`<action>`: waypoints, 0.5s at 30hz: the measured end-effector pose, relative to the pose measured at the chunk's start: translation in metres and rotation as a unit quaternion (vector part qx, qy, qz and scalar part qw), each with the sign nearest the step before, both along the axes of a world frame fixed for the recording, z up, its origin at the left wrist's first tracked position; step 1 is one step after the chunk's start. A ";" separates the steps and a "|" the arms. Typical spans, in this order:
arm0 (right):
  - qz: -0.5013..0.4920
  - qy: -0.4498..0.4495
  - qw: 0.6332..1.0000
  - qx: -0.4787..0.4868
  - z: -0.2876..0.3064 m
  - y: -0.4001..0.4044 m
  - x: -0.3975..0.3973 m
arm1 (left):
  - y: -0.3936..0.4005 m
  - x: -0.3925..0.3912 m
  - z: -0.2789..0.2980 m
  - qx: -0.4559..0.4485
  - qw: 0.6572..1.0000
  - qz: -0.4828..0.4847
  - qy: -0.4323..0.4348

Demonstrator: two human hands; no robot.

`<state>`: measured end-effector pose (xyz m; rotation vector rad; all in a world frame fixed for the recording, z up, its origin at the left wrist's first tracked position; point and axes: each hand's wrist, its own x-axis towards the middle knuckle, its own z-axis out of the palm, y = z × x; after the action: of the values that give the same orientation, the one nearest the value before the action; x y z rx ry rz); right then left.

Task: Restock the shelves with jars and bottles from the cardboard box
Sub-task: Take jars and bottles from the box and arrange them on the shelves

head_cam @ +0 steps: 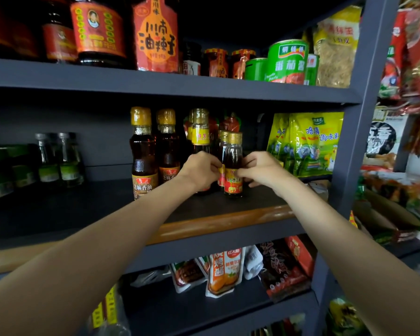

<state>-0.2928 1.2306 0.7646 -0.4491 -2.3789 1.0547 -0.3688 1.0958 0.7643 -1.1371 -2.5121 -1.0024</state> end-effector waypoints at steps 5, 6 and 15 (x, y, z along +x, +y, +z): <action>-0.083 0.222 0.957 0.164 -0.005 -0.057 0.019 | -0.037 0.026 -0.001 0.130 0.987 -0.022 0.088; -0.052 0.244 0.953 0.174 -0.007 -0.076 0.018 | -0.051 0.033 -0.004 0.151 0.982 -0.022 0.109; 0.290 0.386 0.869 0.112 -0.009 -0.334 -0.014 | -0.324 0.055 -0.033 0.245 0.921 0.141 0.270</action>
<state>-0.3070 0.8963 0.7557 0.7058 -1.8571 0.9201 -0.3143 0.7713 0.7316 -0.7384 -1.7840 -0.9886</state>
